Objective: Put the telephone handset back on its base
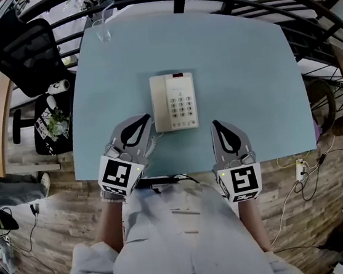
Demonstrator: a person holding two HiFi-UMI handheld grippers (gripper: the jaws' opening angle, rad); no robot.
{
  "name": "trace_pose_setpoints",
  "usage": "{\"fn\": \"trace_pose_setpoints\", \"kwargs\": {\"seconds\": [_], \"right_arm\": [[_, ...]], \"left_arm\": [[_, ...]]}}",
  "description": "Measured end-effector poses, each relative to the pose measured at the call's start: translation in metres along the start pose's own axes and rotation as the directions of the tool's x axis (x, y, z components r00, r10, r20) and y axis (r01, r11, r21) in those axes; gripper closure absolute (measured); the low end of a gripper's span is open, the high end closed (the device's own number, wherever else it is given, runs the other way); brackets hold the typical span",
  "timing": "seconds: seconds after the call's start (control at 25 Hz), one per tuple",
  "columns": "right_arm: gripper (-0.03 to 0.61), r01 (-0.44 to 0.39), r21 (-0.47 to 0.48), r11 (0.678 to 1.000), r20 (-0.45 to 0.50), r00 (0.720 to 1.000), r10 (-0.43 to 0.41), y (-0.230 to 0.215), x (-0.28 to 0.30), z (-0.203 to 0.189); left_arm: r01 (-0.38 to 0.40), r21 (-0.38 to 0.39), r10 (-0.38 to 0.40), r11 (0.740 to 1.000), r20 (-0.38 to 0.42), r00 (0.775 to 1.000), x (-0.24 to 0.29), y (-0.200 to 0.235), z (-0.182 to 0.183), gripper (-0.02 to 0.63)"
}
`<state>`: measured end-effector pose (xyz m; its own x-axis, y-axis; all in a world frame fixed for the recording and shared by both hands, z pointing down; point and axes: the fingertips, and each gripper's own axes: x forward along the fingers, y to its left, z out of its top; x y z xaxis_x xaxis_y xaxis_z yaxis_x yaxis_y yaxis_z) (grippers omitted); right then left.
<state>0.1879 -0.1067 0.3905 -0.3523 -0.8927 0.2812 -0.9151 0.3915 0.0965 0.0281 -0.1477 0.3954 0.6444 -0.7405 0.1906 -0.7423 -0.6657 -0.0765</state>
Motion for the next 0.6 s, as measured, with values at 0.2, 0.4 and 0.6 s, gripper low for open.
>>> {"fn": "trace_pose_setpoints", "kwargs": {"seconds": [0.2,0.4,0.6], "right_arm": [[0.572,0.006,-0.007,1.000,-0.005,1.000,-0.006,-0.0017,-0.0034,-0.0014],[0.572,0.007,-0.016,1.000,-0.010,1.000,-0.007,-0.0011,-0.0038,-0.0031],[0.572,-0.001,-0.024,1.000,-0.028,1.000,0.000,0.0006,-0.0055,-0.0066]], "left_arm": [[0.003,-0.002,-0.003,1.000,0.011,1.000,0.0024,-0.0019,0.0015,0.611],[0.012,0.002,-0.012,1.000,-0.001,1.000,0.0055,-0.0022,-0.0023,0.611],[0.012,-0.004,-0.012,1.000,-0.008,1.000,0.0069,-0.0023,-0.0042,0.611]]}}
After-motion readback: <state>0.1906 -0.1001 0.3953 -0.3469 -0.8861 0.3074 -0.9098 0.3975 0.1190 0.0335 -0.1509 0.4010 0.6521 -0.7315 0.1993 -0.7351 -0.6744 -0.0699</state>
